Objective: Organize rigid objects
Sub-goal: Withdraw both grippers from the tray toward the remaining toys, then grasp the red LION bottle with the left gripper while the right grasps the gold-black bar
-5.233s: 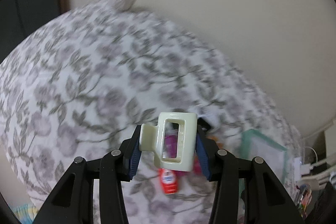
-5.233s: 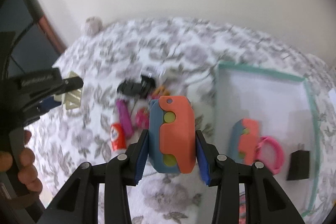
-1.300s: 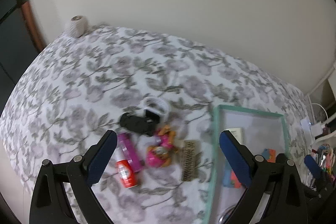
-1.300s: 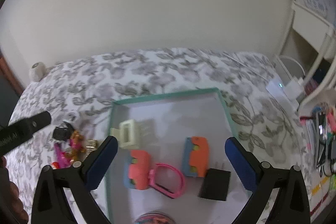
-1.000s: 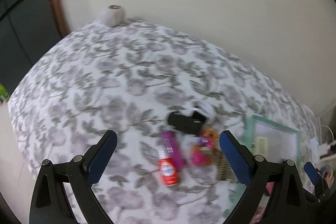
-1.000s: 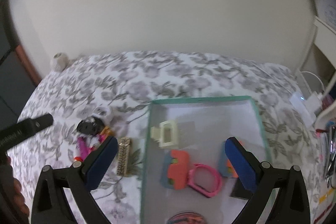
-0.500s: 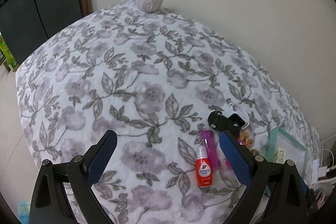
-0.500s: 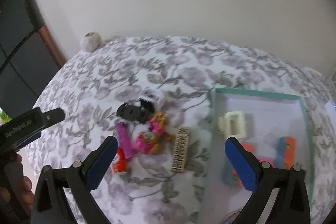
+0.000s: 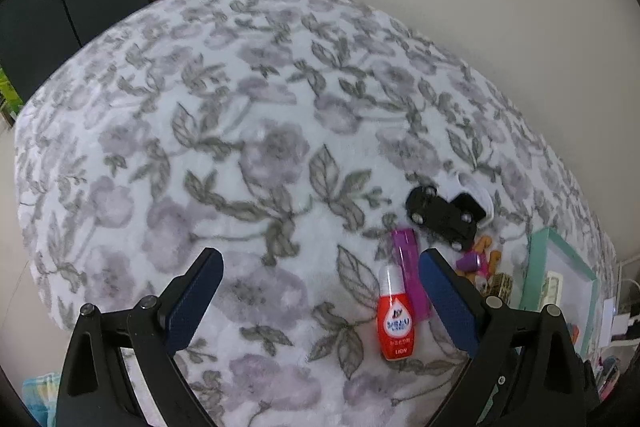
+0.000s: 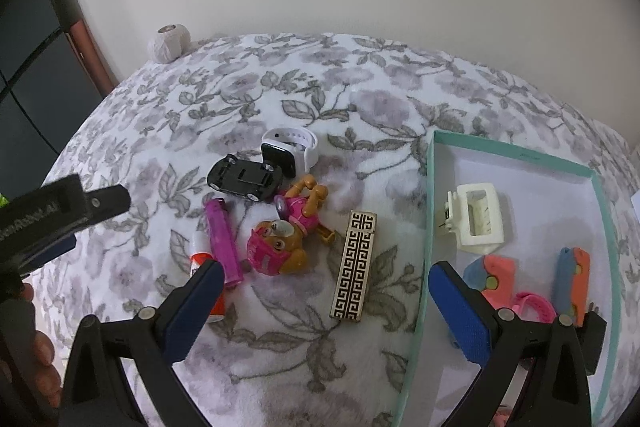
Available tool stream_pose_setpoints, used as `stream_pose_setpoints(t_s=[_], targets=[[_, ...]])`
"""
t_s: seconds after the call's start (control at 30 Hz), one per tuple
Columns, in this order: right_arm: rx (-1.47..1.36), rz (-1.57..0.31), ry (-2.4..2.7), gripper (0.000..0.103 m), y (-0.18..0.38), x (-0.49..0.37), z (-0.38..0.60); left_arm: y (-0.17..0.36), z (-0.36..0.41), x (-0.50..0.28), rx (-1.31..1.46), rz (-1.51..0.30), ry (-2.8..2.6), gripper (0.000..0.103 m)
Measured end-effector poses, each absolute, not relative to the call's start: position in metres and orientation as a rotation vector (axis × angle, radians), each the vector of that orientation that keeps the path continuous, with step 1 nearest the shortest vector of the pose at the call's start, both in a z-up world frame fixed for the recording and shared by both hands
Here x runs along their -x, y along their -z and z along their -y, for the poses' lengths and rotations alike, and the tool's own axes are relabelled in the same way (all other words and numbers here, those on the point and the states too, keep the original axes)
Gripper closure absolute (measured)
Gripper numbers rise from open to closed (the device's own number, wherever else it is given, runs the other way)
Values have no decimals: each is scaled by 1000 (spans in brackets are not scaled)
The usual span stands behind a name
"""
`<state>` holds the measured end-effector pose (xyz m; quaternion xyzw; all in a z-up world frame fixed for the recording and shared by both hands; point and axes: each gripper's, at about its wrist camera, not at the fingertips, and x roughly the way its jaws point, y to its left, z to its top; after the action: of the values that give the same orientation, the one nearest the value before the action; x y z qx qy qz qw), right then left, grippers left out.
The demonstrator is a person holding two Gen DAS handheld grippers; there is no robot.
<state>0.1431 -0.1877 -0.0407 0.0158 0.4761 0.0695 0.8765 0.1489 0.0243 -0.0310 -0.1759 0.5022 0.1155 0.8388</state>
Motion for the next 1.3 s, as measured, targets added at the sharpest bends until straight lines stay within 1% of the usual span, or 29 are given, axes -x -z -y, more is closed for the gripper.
stream_pose_setpoints(t_s=[0.17,0.23,0.3,0.37,0.43,0.5,0.57,0.63,0.7,0.77,0.83,0.97,1.0,1.03,1.1,1.3], targets=[[-16,-1004,-150,0,48,-144,185,46,-14,-154,341,-1121,-219,5],[-8,-1005,-153,3,51,-144,183,49,-12,-154,335,-1132,-215,6],[-3,-1006,-156,11,52,-145,182,52,-10,-154,338,-1144,-201,6],[2,-1015,-157,16,55,-146,181,57,-8,-156,343,-1163,-176,10],[1,-1026,-159,21,59,-147,180,63,-3,-158,342,-1191,-144,25],[4,-1038,-155,27,63,-148,180,69,1,-159,344,-1221,-118,29],[6,-1047,-154,31,67,-148,180,74,4,-159,344,-1240,-108,31],[7,-1056,-150,37,70,-148,180,76,6,-160,352,-1244,-88,35],[9,-1065,-144,46,73,-149,181,76,8,-160,350,-1247,-79,36],[6,-1073,-138,47,76,-150,182,76,11,-161,332,-1254,-63,38],[2,-1084,-137,50,80,-151,183,76,13,-162,330,-1261,-47,40],[-7,-1099,-126,51,86,-152,185,77,16,-164,305,-1269,-30,43],[-10,-1103,-125,54,87,-153,186,77,18,-165,296,-1268,-28,45],[-9,-1104,-122,55,88,-153,186,76,19,-165,290,-1266,-23,50],[-5,-1101,-119,56,89,-153,187,75,23,-165,277,-1266,-10,55],[15,-1095,-115,56,89,-153,184,81,31,-166,259,-1309,24,56]])
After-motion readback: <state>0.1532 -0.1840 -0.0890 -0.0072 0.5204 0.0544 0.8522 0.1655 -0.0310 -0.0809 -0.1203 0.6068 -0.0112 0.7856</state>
